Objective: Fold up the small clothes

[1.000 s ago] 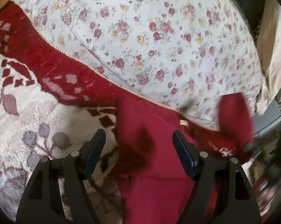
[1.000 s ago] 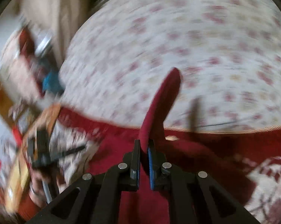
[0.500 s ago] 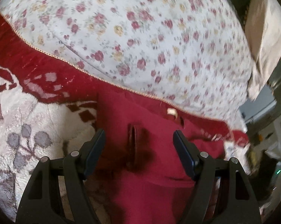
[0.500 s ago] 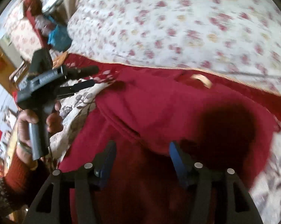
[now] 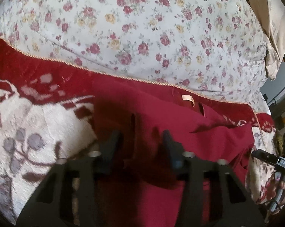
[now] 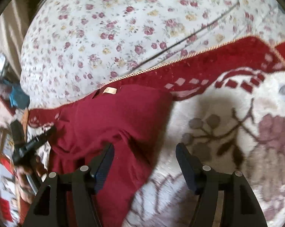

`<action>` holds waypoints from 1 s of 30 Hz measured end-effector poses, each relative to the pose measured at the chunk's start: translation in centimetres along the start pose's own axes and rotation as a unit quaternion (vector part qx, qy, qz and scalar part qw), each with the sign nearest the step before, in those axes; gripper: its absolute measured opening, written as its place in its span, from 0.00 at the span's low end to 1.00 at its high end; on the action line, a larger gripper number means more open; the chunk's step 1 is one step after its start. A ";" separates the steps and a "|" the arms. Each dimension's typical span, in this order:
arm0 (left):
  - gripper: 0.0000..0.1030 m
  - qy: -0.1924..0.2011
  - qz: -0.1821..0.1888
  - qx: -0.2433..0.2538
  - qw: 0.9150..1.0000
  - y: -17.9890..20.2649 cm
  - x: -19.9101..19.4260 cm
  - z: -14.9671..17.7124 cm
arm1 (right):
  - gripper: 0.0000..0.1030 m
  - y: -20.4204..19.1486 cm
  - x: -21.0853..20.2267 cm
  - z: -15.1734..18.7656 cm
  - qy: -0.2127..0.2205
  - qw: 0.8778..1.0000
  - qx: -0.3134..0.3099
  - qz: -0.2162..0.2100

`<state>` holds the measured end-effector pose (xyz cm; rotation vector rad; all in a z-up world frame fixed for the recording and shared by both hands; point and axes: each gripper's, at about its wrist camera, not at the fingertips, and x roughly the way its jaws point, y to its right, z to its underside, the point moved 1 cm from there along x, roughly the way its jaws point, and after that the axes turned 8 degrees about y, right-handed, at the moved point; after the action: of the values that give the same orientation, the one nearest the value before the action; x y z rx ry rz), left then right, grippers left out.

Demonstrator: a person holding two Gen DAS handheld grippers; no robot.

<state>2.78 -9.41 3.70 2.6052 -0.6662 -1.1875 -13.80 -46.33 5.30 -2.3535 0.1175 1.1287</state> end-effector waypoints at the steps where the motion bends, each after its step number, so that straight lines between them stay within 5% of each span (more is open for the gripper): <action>1: 0.29 0.003 0.002 -0.005 1.000 -0.2 -0.2 -0.3 | 0.63 0.0 0.3 0.2 -0.002 1.000 0.008 -0.008; 3: 0.19 0.016 0.012 -0.014 1.000 -0.6 -0.9 -0.9 | 0.63 -0.5 0.2 0.5 -0.004 1.000 0.011 -0.020; 9: 0.19 0.011 0.035 0.022 0.999 0.4 -1.6 -1.6 | 0.63 -0.1 0.1 0.6 0.001 1.000 0.018 -0.023; 16: 0.23 -0.013 -0.012 0.047 0.999 1.3 0.3 -0.7 | 0.66 -0.4 -0.6 0.8 0.004 0.999 0.014 -0.033; 21: 0.49 -0.014 -0.027 0.033 0.999 0.9 0.9 -0.7 | 0.66 -0.6 -0.3 1.7 -0.010 0.999 0.012 -0.039; 26: 0.49 -0.010 0.004 0.035 0.999 1.7 0.9 -0.8 | 0.66 -0.8 -0.1 2.1 -0.015 0.999 0.011 -0.042; 28: 0.31 -0.005 -0.003 0.058 0.998 2.5 0.9 -0.7 | 0.66 -0.7 0.0 2.2 -0.016 0.999 0.013 -0.042; 29: 0.14 -0.003 -0.004 0.073 0.997 3.0 0.9 -0.6 | 0.67 -0.7 0.0 2.3 -0.016 0.999 0.015 -0.041; 30: 0.14 0.004 0.002 0.075 0.997 3.3 0.7 -0.6 | 0.67 -0.6 -0.1 2.3 -0.014 0.999 0.016 -0.041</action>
<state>2.58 -12.63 4.87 2.7273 -0.7862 -1.1674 -15.26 -44.69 4.44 -2.2926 0.0284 1.1128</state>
